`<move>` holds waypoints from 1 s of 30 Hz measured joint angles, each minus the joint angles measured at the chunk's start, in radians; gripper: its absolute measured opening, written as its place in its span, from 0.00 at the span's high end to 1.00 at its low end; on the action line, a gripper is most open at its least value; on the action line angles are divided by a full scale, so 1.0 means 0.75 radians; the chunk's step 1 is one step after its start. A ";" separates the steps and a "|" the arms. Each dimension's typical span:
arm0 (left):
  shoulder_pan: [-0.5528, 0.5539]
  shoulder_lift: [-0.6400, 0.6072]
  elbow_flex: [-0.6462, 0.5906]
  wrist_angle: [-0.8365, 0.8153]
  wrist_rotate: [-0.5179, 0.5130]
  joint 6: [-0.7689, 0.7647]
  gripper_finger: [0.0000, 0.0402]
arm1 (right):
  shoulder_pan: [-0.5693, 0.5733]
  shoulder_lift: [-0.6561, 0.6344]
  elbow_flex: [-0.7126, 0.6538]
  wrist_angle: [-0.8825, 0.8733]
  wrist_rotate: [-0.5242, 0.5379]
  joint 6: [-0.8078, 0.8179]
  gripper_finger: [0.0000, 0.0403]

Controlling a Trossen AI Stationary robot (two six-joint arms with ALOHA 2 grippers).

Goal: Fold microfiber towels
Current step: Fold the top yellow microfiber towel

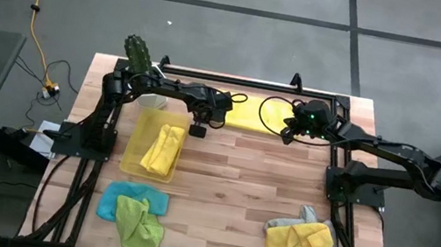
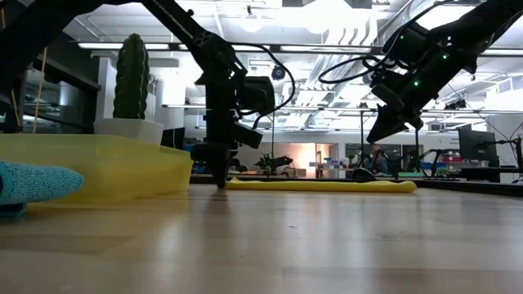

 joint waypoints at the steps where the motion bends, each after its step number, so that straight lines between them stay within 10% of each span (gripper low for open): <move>1: 0.000 0.000 0.000 0.000 0.000 0.000 1.00 | 0.000 0.000 0.000 0.000 0.000 0.000 1.00; 30: 0.000 0.000 0.000 0.000 0.001 0.000 1.00 | 0.000 0.000 0.000 0.028 -0.002 0.000 1.00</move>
